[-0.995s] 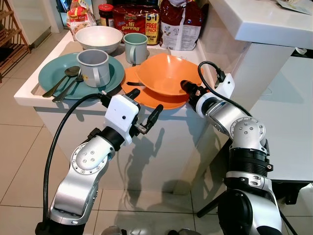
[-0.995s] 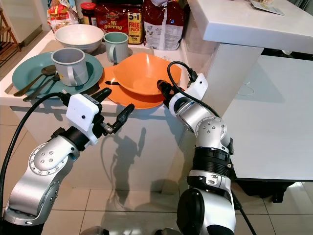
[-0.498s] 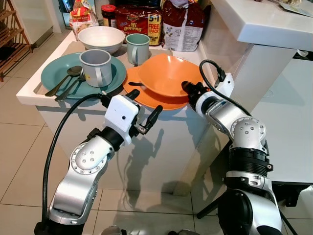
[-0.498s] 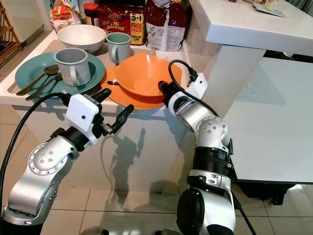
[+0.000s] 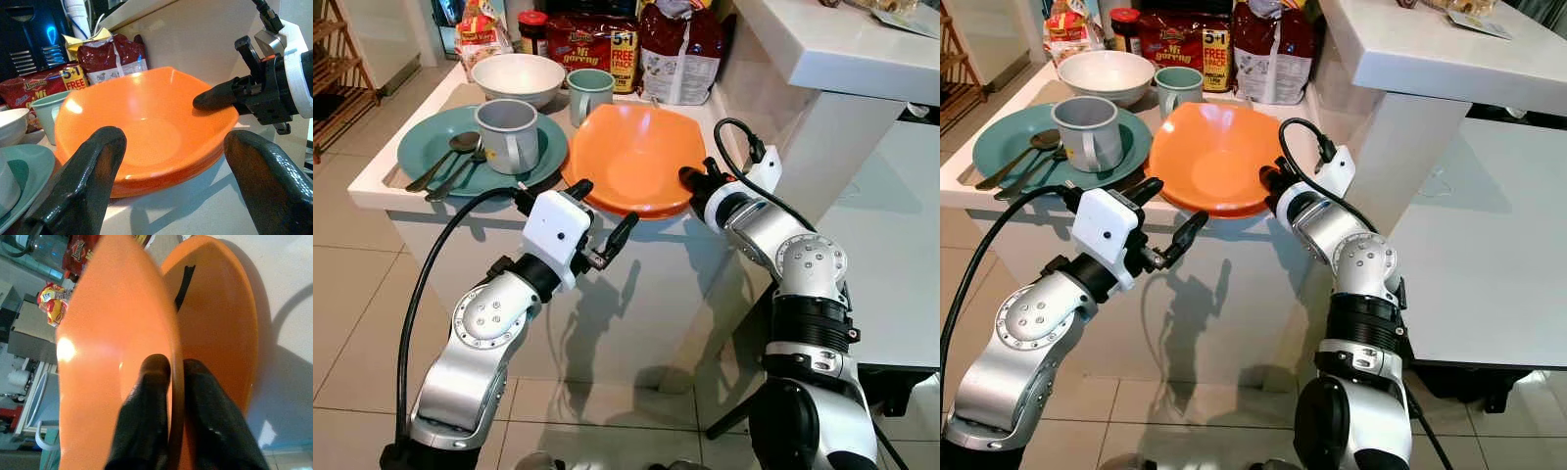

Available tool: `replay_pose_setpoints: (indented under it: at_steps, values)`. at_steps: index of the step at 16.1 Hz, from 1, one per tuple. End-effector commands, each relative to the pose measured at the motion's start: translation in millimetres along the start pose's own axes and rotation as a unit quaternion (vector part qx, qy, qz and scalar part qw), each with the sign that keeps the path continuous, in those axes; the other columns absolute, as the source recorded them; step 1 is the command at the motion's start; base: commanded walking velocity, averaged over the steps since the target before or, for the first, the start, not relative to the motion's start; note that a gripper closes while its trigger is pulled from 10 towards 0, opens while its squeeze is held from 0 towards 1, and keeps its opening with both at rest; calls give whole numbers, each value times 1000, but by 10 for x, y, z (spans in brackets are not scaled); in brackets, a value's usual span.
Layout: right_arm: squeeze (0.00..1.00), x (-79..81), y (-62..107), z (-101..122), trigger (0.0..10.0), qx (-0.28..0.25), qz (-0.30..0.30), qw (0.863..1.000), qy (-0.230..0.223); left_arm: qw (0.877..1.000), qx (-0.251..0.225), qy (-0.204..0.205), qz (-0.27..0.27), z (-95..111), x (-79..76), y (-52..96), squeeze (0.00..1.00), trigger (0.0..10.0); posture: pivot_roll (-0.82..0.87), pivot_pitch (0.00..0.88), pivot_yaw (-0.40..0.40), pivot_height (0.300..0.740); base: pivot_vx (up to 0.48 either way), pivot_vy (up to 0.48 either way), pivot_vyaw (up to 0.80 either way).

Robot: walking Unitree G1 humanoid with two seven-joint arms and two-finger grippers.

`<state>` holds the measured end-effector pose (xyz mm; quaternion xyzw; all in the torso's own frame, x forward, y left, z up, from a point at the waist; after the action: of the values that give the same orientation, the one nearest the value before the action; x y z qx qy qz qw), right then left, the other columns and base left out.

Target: Setting the table

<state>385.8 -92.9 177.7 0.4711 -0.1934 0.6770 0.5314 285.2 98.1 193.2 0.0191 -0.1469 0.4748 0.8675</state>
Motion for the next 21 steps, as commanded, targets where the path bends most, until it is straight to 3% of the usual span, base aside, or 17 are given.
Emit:
replay_pose_setpoints:
  at_steps: [1,4,7,12,14,17,18,19,20,21]
  values:
    - [0,21,26,26,0,-10,4,1000,-12,1000,-7,-6,-10,41,-40,-6,0,10000,58,11,-104,740,0,0,0]
    - [0,34,62,86,0,-34,17,999,-20,1000,-9,-8,0,44,-13,-10,0,10000,58,12,-100,740,0,0,0]
    - [0,123,153,176,0,-58,55,997,-24,998,-37,-11,53,135,155,-11,0,10000,60,16,-99,740,0,0,0]
    - [0,172,369,165,0,-53,103,993,39,995,-44,-12,93,199,359,51,0,10000,59,22,-88,740,0,0,0]
    - [0,119,627,122,0,-42,118,986,107,990,-37,3,137,171,534,142,0,10000,56,28,-85,740,0,0,0]
    - [0,62,990,155,0,-65,160,973,154,989,-22,-2,146,89,604,258,0,10000,50,35,-82,740,0,0,0]
    - [0,22,1190,147,10000,-77,179,957,216,992,-12,2,129,19,552,326,0,10000,44,39,-77,740,0,0,0]
    - [0,-52,1318,92,10000,-69,182,943,269,994,-7,5,108,-25,470,380,0,10000,42,41,-74,740,0,0,0]
    - [0,-78,1342,73,10000,-63,179,941,280,994,-7,5,105,-31,456,391,0,10000,41,42,-74,740,0,0,0]
    - [0,-144,1441,12,10000,-58,189,930,309,996,-3,18,84,-68,358,415,0,10000,44,43,-75,740,0,0,0]
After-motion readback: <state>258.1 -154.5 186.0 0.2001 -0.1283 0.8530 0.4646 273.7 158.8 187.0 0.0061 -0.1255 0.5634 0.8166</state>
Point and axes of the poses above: a point about 5 cm out from each wrist's last joint towards the gripper, its own y axis pointing back from the gripper into the wrist, its own z axis along the axis of the wrist's last joint, x = y × z, the point moved 3 cm from there along -y, pointing out of the wrist towards the gripper, and after that the axes turned 1 degree about y, right-handed, at the moved point
